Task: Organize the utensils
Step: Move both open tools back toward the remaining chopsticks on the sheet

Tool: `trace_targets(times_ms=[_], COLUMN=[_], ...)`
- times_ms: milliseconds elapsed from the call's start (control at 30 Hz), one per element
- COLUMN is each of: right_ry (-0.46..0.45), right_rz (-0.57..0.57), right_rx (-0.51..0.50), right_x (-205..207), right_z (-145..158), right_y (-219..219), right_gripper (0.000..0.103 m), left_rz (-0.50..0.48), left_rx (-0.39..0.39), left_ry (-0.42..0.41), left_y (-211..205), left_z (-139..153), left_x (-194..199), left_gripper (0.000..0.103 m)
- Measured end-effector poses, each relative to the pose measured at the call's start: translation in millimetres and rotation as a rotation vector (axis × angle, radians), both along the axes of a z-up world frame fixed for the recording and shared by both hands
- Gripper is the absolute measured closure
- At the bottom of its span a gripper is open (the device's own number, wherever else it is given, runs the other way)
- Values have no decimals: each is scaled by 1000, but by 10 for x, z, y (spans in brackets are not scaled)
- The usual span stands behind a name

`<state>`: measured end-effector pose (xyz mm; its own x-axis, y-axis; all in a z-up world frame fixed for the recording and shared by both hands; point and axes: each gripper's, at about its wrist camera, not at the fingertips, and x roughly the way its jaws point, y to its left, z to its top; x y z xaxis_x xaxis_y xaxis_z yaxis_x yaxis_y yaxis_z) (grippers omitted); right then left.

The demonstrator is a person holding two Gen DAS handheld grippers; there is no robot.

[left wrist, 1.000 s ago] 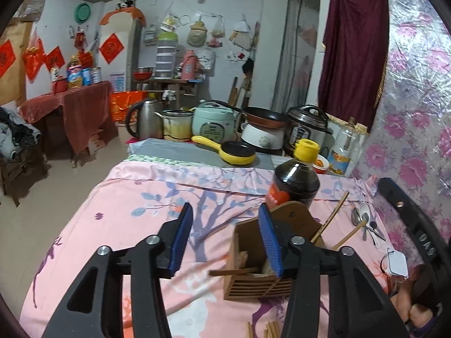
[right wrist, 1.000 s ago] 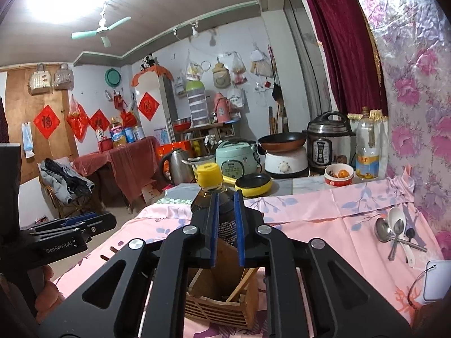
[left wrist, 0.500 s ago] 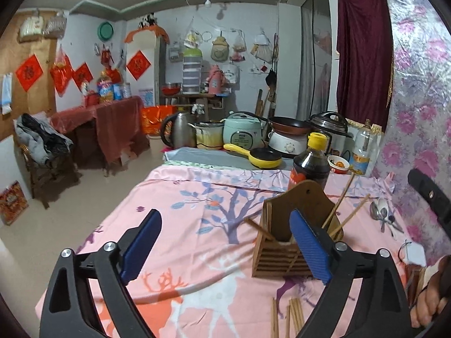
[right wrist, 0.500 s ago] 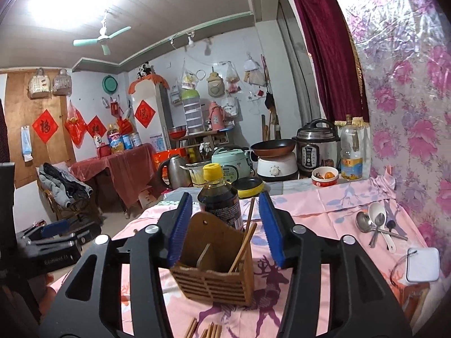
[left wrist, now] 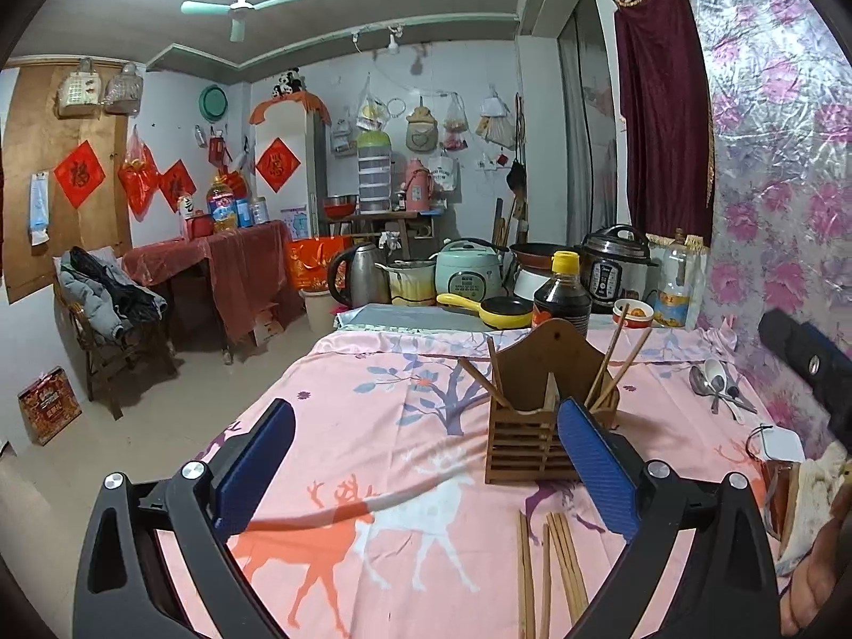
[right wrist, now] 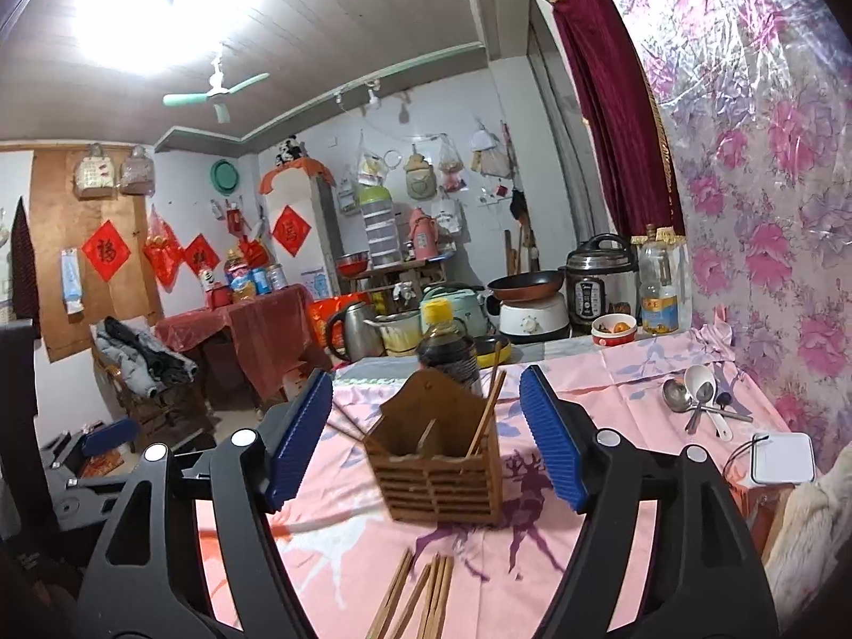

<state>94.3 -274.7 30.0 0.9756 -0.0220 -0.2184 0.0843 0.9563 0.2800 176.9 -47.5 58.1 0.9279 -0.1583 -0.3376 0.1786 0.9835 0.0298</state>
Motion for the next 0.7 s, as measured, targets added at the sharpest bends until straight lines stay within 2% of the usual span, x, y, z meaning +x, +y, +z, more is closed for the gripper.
trace_targets(times_ms=[367, 500, 600, 700], right_ry=[-66, -86, -84, -77], right_rz=[4, -8, -26, -24], right_rx=[2, 4, 0, 5], right_x=[-756, -1016, -1213, -1372], right_z=[53, 94, 93, 55], right_y=[147, 180, 210, 232], right_gripper=[24, 13, 7, 7], left_rz=[5, 14, 40, 78], left_rx=[4, 2, -1, -23], left_ry=[-70, -89, -78, -31], left_y=[93, 150, 254, 425], left_z=[31, 43, -4, -140], left_x=[-737, -1012, -1164, -1252], left_gripper=[6, 6, 6, 6])
